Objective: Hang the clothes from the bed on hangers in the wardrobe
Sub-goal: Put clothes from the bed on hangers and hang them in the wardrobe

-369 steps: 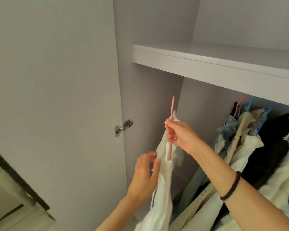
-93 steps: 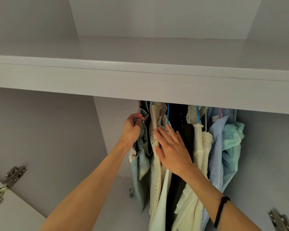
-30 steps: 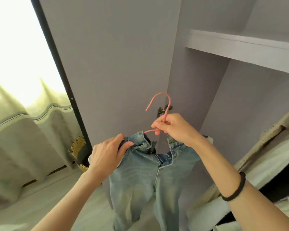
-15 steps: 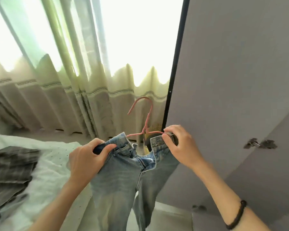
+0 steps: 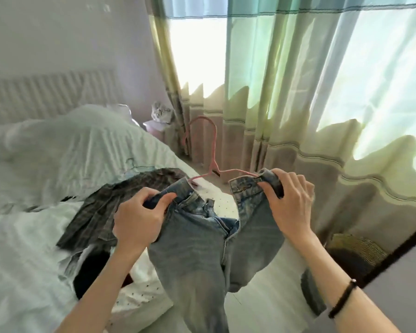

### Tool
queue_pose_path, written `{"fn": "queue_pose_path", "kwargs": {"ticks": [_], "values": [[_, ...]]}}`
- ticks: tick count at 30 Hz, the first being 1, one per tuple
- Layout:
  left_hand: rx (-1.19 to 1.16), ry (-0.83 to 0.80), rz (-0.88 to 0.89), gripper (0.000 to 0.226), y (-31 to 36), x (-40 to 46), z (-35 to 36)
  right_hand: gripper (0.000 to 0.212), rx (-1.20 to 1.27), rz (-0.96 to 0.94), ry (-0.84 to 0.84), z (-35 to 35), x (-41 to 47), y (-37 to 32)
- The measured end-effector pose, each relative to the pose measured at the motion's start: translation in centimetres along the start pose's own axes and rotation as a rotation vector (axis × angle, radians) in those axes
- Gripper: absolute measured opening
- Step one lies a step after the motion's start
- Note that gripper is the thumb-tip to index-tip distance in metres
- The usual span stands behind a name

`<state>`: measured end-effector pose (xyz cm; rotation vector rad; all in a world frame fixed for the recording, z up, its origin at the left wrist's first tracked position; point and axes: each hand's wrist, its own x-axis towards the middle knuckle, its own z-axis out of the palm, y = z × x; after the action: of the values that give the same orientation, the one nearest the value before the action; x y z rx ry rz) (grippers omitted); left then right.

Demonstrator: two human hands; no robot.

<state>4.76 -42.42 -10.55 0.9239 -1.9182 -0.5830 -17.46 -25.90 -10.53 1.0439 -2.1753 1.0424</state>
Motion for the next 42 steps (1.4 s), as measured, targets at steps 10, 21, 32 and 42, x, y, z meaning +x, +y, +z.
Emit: {"fn": "queue_pose_path", "kwargs": {"ticks": [10,21,32,42], "values": [[0.121,0.372,0.038,0.04,1.0,14.3,-7.8,0.045,0.322,-0.096,0.148,7.2,15.6,-12.4],[0.179,0.502,0.089,0.038,-0.5,29.5,-12.5,0.042,0.487,-0.229,0.214,13.7,29.4,-21.9],[0.259,0.251,-0.102,0.047,-13.3,41.4,-6.2,0.042,0.459,-0.219,-0.104,33.3,36.3,-21.3],[0.491,-0.108,-0.482,0.045,-29.0,49.7,2.2,0.038,0.383,-0.188,-0.729,54.6,40.1,-18.6]]}}
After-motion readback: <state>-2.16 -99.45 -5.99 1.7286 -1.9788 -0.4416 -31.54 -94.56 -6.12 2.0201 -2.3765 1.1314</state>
